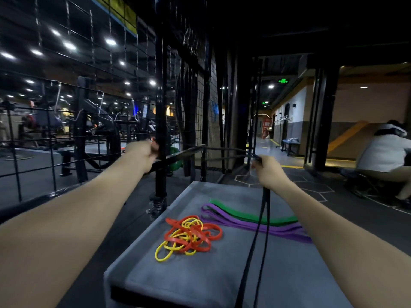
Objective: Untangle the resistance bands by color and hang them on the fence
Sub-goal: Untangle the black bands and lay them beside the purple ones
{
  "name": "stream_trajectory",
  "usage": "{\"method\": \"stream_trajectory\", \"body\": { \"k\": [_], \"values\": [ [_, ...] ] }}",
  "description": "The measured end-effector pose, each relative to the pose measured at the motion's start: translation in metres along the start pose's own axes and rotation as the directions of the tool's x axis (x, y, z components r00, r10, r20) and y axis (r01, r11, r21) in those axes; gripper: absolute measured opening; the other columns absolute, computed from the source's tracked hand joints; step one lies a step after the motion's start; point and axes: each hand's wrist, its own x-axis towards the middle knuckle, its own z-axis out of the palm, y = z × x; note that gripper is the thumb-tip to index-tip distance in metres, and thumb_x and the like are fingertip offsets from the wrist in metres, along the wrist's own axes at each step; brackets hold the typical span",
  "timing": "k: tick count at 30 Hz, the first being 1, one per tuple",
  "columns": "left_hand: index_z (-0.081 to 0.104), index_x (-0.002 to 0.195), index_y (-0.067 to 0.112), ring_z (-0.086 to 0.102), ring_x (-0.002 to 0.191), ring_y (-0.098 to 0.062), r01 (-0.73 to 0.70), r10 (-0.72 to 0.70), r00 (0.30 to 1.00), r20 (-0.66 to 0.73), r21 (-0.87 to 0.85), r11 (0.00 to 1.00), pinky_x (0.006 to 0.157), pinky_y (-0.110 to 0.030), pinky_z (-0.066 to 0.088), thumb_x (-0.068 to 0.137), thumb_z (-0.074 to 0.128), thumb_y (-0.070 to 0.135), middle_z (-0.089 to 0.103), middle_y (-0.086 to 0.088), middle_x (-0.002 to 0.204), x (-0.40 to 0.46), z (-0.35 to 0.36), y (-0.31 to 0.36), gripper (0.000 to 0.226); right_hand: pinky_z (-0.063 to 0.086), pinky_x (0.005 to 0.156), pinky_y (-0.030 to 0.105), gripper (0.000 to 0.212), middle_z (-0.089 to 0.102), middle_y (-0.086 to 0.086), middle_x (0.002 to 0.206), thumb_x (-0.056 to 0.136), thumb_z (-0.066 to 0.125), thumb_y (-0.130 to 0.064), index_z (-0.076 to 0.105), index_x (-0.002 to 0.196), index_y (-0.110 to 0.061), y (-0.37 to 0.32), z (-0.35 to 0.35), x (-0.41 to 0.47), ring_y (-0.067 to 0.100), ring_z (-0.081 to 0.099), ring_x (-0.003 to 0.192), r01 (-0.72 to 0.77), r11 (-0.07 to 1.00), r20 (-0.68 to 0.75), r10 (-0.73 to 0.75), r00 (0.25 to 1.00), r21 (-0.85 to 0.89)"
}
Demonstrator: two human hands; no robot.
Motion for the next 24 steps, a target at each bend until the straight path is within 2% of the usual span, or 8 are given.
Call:
{"method": "stream_trajectory", "body": {
  "k": [2,5,8,12,14,16,19,24],
  "values": [
    [0.050,0.083,-0.009,0.045,0.037,-0.017,0.074,-0.063,0.997,-0.043,0.360,0.930,0.027,-0.013,0.030,0.092,0.035,-0.010,0.037,-0.014,0.058,0.006,-0.021,-0.017,0.017,0.030,0.046,0.027,0.018,0.050,0.007,0.070,0.098,0.036,-0.008,0.052,0.089,-0.005,-0.001,-0.005,0.002,0.018,0.043,0.058,0.020,0.996,0.019,-0.018,1.000,-0.083],
    [0.057,0.106,-0.010,0.039,0.053,-0.021,0.029,0.021,0.998,-0.064,0.696,0.717,0.047,-0.023,0.028,0.088,0.048,-0.003,0.052,-0.018,0.072,0.001,-0.036,-0.041,0.021,0.033,0.047,0.028,0.019,0.054,0.011,0.077,0.094,0.035,-0.001,0.054,0.092,-0.006,-0.006,-0.004,0.000,0.024,0.047,0.061,0.078,0.977,0.098,-0.059,0.993,-0.198],
    [0.058,0.085,0.003,0.038,0.057,-0.018,-0.182,0.061,0.979,0.194,0.698,0.693,0.054,-0.026,0.026,0.088,0.053,0.006,0.047,-0.008,0.067,-0.029,-0.016,-0.062,0.007,0.034,0.048,0.029,0.018,0.055,0.011,0.078,0.095,0.037,-0.003,0.055,0.096,-0.002,-0.012,0.011,-0.003,0.025,0.049,0.062,0.155,0.951,0.178,-0.109,0.978,-0.266],
    [0.043,0.131,0.006,0.054,0.103,-0.017,-0.385,-0.060,0.829,0.555,0.647,0.658,0.083,-0.026,0.040,0.091,0.055,0.012,0.053,-0.008,0.118,-0.070,0.031,-0.091,0.043,0.043,0.066,0.040,0.019,0.061,0.023,0.095,0.095,0.038,-0.005,0.054,0.101,0.003,-0.019,0.026,-0.005,0.037,0.057,0.082,0.232,0.921,0.240,-0.160,0.957,-0.313],
    [0.045,0.129,0.008,0.052,0.114,-0.023,-0.448,-0.107,0.770,0.629,0.652,0.612,0.092,-0.031,0.038,0.091,0.053,0.017,0.054,-0.010,0.122,-0.071,0.045,-0.105,0.039,0.041,0.069,0.038,0.017,0.060,0.023,0.097,0.095,0.041,-0.007,0.054,0.099,0.003,-0.022,0.028,-0.006,0.036,0.056,0.085,0.258,0.913,0.252,-0.181,0.951,-0.316],
    [0.050,0.114,0.011,0.056,0.103,-0.023,-0.489,-0.127,0.726,0.676,0.636,0.597,0.091,-0.035,0.040,0.094,0.049,0.019,0.060,-0.010,0.104,-0.068,0.049,-0.117,0.022,0.038,0.066,0.034,0.013,0.058,0.018,0.090,0.094,0.041,-0.006,0.052,0.094,-0.001,-0.024,0.028,-0.006,0.032,0.054,0.081,0.276,0.907,0.271,-0.192,0.943,-0.318],
    [0.048,0.103,0.011,0.053,0.077,-0.014,-0.460,-0.136,0.673,0.727,0.555,0.693,0.086,-0.037,0.045,0.099,0.040,0.021,0.050,-0.001,0.077,-0.067,0.043,-0.130,0.014,0.036,0.065,0.032,0.017,0.060,0.019,0.096,0.095,0.039,-0.006,0.055,0.098,0.001,-0.019,0.028,-0.006,0.035,0.057,0.089,0.288,0.900,0.289,-0.195,0.937,-0.328],
    [0.045,0.089,0.013,0.037,0.061,-0.008,-0.434,0.035,0.715,0.698,0.404,0.805,0.056,-0.013,0.042,0.100,0.036,0.016,0.036,0.001,0.069,-0.068,0.038,-0.129,0.015,0.031,0.058,0.031,0.011,0.053,0.007,0.079,0.096,0.045,-0.015,0.050,0.088,-0.009,-0.010,0.040,-0.008,0.023,0.050,0.075,0.307,0.930,0.254,-0.254,0.933,-0.201]
  ]
}}
